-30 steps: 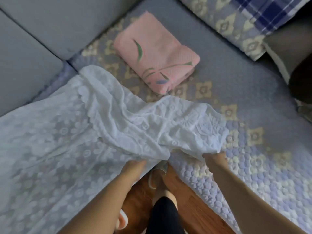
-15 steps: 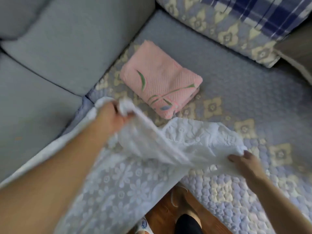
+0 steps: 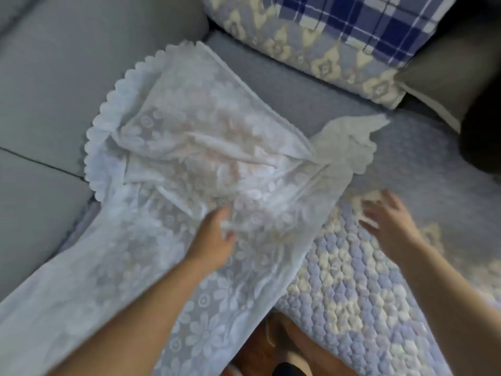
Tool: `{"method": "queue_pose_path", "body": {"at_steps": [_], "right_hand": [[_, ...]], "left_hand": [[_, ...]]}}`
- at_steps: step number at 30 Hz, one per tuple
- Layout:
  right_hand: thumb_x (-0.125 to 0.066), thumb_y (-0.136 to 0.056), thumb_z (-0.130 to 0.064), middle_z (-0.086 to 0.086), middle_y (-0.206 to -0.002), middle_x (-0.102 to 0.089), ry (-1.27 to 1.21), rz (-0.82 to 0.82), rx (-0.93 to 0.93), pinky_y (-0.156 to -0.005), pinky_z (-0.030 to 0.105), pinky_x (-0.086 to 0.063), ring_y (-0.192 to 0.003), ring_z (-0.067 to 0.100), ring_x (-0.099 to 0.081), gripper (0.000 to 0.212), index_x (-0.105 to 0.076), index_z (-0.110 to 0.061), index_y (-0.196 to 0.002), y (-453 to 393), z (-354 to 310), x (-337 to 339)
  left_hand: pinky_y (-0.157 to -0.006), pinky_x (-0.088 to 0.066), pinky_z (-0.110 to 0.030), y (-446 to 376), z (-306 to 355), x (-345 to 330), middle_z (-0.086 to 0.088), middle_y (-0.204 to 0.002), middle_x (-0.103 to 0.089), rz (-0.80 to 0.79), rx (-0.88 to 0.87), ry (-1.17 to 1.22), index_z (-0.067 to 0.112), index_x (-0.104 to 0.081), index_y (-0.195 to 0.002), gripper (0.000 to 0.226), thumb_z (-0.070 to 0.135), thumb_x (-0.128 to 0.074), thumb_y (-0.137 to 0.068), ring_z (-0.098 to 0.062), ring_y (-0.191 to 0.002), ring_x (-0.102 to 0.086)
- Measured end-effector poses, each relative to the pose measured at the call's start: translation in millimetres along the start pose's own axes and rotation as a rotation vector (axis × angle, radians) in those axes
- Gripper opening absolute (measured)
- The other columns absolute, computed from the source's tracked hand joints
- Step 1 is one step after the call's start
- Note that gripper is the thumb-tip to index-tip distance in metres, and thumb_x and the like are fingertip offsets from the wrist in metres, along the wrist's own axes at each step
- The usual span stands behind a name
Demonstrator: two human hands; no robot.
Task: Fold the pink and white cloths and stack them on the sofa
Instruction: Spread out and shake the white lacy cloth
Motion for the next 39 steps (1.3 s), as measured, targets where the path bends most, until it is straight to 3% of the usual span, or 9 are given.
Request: {"method": "queue_pose_path", "body": {"at_steps": [4, 8, 13, 18, 21, 24, 28, 32, 39], "right_hand": [[-0.074, -0.088, -0.018, 0.010, -0.110, -0.063, 0.287, 0.042, -0.180, -0.083, 0.037, -0.054, -0.088, 0.018, -0.060, 0.064, -0.041, -0.022, -0.144, -18, 56, 1], [-0.073, -0.087, -0.029, 0.006, -0.071, -0.060, 0.310, -0.019, -0.144, -0.059, 0.030, -0.046, -0.059, 0.020, -0.055, 0.020, -0.059, -0.015, -0.087, -51, 41, -44], [-0.072, -0.083, -0.014, 0.014, -0.103, -0.074, 0.079, 0.013, -0.085, -0.078, 0.056, -0.059, -0.088, 0.031, -0.074, 0.034, -0.066, -0.010, -0.117, -102, 16, -89], [-0.071, -0.080, -0.010, 0.010, -0.092, -0.069, 0.118, 0.274, 0.000, -0.074, 0.033, -0.057, -0.082, 0.025, -0.069, 0.032, -0.067, -0.003, -0.111, -70, -5, -14], [-0.067, -0.084, -0.013, 0.009, -0.101, -0.066, -0.073, 0.109, -0.134, -0.088, 0.034, -0.054, -0.091, 0.022, -0.066, 0.033, -0.063, -0.008, -0.117, -40, 18, 38], [-0.053, -0.091, -0.006, 0.013, -0.106, -0.068, 0.019, -0.074, -0.335, -0.096, 0.038, -0.050, -0.095, 0.025, -0.067, 0.028, -0.061, -0.004, -0.117, -27, 50, 67], [-0.063, -0.085, -0.011, 0.013, -0.082, -0.070, 0.887, 0.202, -0.339, -0.064, 0.031, -0.052, -0.066, 0.027, -0.063, 0.006, -0.066, -0.006, -0.085, -39, 49, 111], [-0.062, -0.085, -0.016, 0.021, -0.140, -0.046, 0.974, 0.380, 0.277, -0.104, 0.038, -0.041, -0.126, 0.037, -0.046, 0.059, -0.046, -0.007, -0.141, -71, -43, 53], [-0.061, -0.093, -0.028, -0.004, -0.164, 0.022, 1.471, 0.260, 0.284, -0.110, 0.050, -0.038, -0.143, 0.041, -0.017, 0.093, 0.005, -0.047, -0.155, -150, -71, 4]], "left_hand": [[-0.107, -0.039, -0.027, 91, -54, -95, -0.005, -0.135, -0.054, -0.270, 0.085, -0.192, 0.017, -0.056, -0.137, 0.046, 0.021, -0.064, -0.091, -0.021, -0.128, -0.052], [-0.106, -0.041, -0.032, 119, -49, -151, 0.005, -0.144, -0.043, -0.451, -0.050, -0.391, 0.030, -0.038, -0.146, 0.055, 0.048, -0.052, -0.096, -0.017, -0.134, -0.043], [-0.113, -0.039, -0.042, 80, -43, -167, -0.008, -0.161, -0.012, -0.151, 0.098, -0.319, 0.030, -0.006, -0.157, 0.092, 0.053, -0.063, -0.089, -0.029, -0.148, -0.018], [-0.091, -0.050, -0.036, 76, -36, -187, -0.003, -0.113, -0.060, -0.315, 0.104, -0.359, 0.021, -0.057, -0.104, 0.014, 0.016, -0.046, -0.097, -0.024, -0.107, -0.060], [-0.081, -0.053, -0.034, 99, -26, -189, 0.006, -0.092, -0.059, -0.471, 0.023, -0.276, 0.024, -0.051, -0.079, 0.020, 0.024, -0.045, -0.098, -0.017, -0.088, -0.060], [-0.085, -0.053, -0.037, 86, -2, -158, 0.007, -0.109, -0.060, -0.359, -0.070, -0.225, 0.028, -0.061, -0.106, 0.017, 0.022, -0.050, -0.096, -0.017, -0.096, -0.062], [-0.083, -0.054, -0.044, -6, 69, -64, -0.009, -0.123, -0.057, 0.086, -0.273, -0.192, 0.018, -0.062, -0.124, 0.034, 0.013, -0.056, -0.090, -0.034, -0.099, -0.064], [-0.086, -0.050, -0.049, -104, 159, 17, -0.012, -0.141, -0.043, 0.357, -0.477, -0.427, 0.021, -0.051, -0.137, 0.049, 0.011, -0.052, -0.089, -0.039, -0.108, -0.058], [-0.113, -0.036, -0.048, -248, 226, 37, -0.007, -0.163, -0.026, 0.177, -0.519, -0.838, 0.030, -0.022, -0.158, 0.059, 0.033, -0.044, -0.103, -0.036, -0.141, -0.039]]}}
Point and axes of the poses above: each hand's wrist, its own y-axis away from the middle knuckle, its own x-axis out of the back of the hand, z = x × y, the point moved 10 cm from there along -y, towards the middle knuckle
